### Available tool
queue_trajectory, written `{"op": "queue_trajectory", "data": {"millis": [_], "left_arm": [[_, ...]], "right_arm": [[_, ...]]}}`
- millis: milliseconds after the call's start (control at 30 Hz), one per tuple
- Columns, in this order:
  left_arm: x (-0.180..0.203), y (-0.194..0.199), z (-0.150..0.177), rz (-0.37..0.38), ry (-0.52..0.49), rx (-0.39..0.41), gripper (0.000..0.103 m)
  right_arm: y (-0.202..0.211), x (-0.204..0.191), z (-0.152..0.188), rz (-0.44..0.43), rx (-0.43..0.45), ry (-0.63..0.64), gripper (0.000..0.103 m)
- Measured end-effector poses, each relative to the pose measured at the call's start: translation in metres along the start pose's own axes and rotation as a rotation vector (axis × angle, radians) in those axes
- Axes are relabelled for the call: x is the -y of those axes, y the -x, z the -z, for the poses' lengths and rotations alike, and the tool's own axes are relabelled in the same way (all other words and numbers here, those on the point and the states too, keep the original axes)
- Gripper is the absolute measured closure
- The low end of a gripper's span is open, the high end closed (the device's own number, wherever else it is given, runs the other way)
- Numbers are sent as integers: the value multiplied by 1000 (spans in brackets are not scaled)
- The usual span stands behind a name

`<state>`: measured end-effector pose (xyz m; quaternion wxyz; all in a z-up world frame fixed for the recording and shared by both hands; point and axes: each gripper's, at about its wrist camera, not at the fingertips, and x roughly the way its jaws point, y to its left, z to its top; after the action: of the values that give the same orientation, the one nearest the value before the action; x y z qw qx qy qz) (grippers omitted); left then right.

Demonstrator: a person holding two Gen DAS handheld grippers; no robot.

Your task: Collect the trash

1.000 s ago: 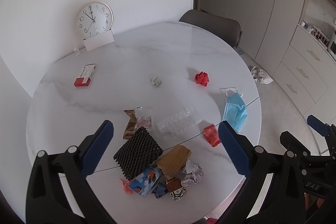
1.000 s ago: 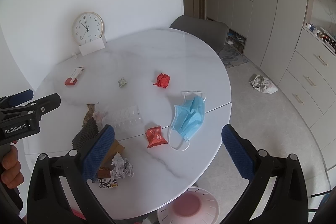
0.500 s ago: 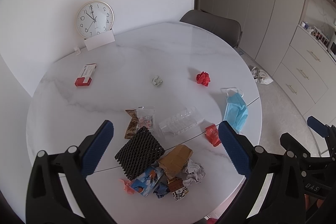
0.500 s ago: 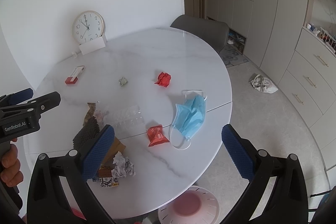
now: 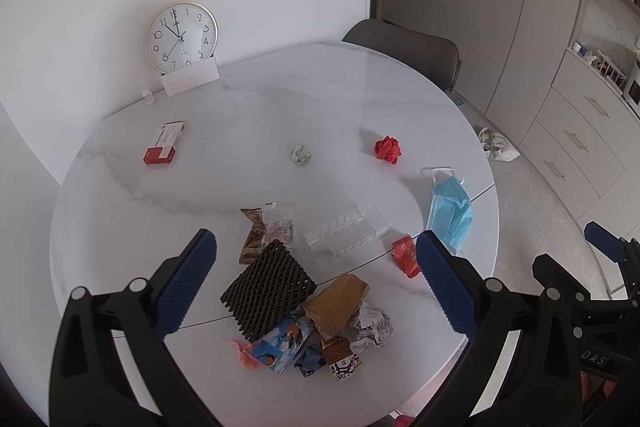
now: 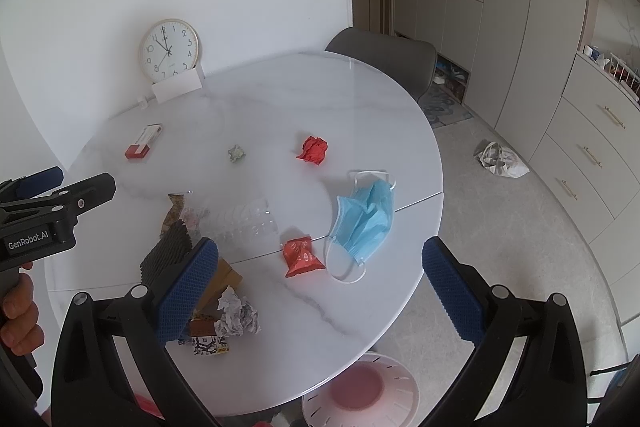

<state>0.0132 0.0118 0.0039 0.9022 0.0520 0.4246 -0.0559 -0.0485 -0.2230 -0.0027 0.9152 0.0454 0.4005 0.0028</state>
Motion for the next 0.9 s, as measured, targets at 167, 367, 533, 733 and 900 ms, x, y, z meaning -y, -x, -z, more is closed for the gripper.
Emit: {"op": "queue_trajectory", "data": {"millis": [167, 367, 533, 733, 900], "left_arm": [[-2, 2, 1, 1, 3, 1, 8], [-6, 3, 4, 4, 4, -2, 8], [-9, 4, 6, 7, 7, -2, 8], [-8, 4, 6, 7, 7, -4, 8], [-10, 4, 8, 8, 3, -6, 8]], "right_arm": [[-1, 0, -1, 1, -1, 0, 2], [1, -2, 1, 1, -2, 1, 2], [3, -3, 2, 1, -3, 2, 2], [4, -4, 4, 3, -4, 3, 2], [4, -5, 6, 4, -7, 0, 2]]}}
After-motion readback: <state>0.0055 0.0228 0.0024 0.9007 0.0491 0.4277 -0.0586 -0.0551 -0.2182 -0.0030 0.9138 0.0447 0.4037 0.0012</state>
